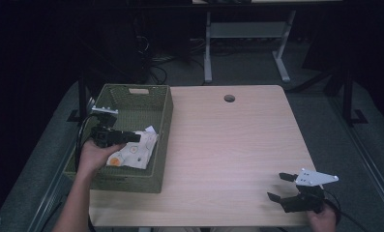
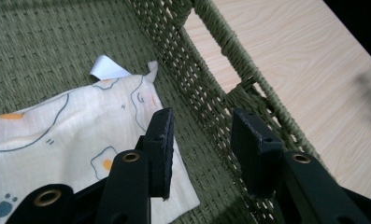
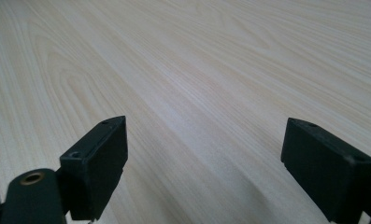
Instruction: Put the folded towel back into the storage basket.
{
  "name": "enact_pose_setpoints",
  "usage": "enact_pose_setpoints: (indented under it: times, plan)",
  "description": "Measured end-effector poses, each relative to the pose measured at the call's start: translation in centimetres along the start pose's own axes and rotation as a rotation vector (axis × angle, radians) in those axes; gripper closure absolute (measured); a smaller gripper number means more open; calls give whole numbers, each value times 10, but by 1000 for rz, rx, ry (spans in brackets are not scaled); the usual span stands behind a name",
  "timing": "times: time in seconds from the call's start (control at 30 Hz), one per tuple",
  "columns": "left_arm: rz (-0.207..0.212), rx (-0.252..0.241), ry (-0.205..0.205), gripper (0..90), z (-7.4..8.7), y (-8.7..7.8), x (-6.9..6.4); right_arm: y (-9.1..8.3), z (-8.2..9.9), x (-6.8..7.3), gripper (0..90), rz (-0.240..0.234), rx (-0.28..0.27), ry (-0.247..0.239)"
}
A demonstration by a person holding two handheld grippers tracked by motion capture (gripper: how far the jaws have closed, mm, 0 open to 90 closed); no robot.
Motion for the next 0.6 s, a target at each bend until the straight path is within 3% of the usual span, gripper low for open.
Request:
enact_pose_setpoints:
  times: [0.37,0.6]
  plan:
    - [22,-42,-8,554,-3,-4,-9,0,-1,1,141,-3,0,-5]
    - [42,-55,12,551,-6,-4,-21,1,-1,1,141,-4,-1,-2]
Point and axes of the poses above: each handheld gripper's, and its own axes: y roughly forward along the jaws, z roughly out of its underside, x roughly to its left, the point moved 10 cm from there along y, roughly forward along the jaws, and after that the axes turned 4 degrees about y, right-handed, at the moved point
